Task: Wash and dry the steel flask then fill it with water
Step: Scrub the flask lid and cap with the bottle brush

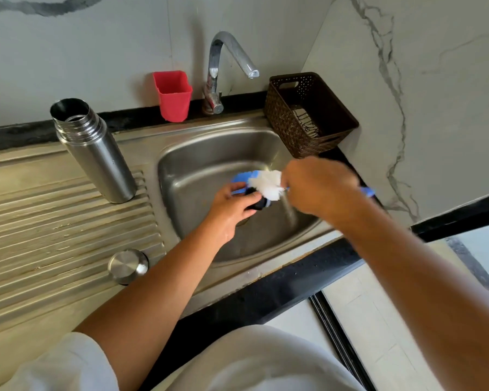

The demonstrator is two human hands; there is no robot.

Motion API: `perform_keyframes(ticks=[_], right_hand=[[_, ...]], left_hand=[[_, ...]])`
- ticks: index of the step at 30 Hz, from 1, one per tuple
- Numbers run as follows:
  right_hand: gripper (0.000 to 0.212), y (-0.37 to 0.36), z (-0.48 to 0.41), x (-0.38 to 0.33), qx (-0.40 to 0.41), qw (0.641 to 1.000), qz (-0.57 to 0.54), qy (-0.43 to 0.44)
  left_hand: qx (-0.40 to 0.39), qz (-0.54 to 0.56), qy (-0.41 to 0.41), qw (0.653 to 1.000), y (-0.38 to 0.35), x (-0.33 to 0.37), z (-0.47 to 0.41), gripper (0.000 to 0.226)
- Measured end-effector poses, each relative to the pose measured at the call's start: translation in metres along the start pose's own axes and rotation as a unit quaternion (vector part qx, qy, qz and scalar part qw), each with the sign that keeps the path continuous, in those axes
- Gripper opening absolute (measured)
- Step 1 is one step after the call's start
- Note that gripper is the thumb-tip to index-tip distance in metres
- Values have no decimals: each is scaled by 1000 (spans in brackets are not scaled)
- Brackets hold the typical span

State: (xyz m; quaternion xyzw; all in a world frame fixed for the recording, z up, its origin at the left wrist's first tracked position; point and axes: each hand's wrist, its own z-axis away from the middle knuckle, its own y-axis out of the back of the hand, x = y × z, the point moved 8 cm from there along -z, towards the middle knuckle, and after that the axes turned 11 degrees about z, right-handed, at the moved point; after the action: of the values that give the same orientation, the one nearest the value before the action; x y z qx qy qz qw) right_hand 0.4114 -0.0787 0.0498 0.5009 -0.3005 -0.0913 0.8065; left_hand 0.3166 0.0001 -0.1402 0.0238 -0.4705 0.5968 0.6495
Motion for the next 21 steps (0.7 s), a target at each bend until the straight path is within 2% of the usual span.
perform_keyframes(ticks=[3,7,9,12,14,16,21], right_hand=[[31,-11,-12,1,-13,1000,-21,-14],[27,3,-1,32,18,999,-25,-33],[31,-9,0,13,15,999,-33,-21],[36,-43,-10,2,-26,986,-159,-44],[35,-50,-7,6,-33,964,-258,-51],[35,-53,1,3,-27,953,-301,-28],[32,-47,-3,-13,-12,969,-242,-42]], left_hand=[[-25,-16,-4,1000,-11,-11,6,51],[50,-6,-33,998,28,6,-7,45],[9,1,-14,1000,9,2,-3,43],[-41,45,26,998,-15,-14,0,32],[-10,133,38,990,-1,-13,-4,19],[38,218,43,974,20,-14,-11,17],[26,226,88,970,-2,-38,5,27]])
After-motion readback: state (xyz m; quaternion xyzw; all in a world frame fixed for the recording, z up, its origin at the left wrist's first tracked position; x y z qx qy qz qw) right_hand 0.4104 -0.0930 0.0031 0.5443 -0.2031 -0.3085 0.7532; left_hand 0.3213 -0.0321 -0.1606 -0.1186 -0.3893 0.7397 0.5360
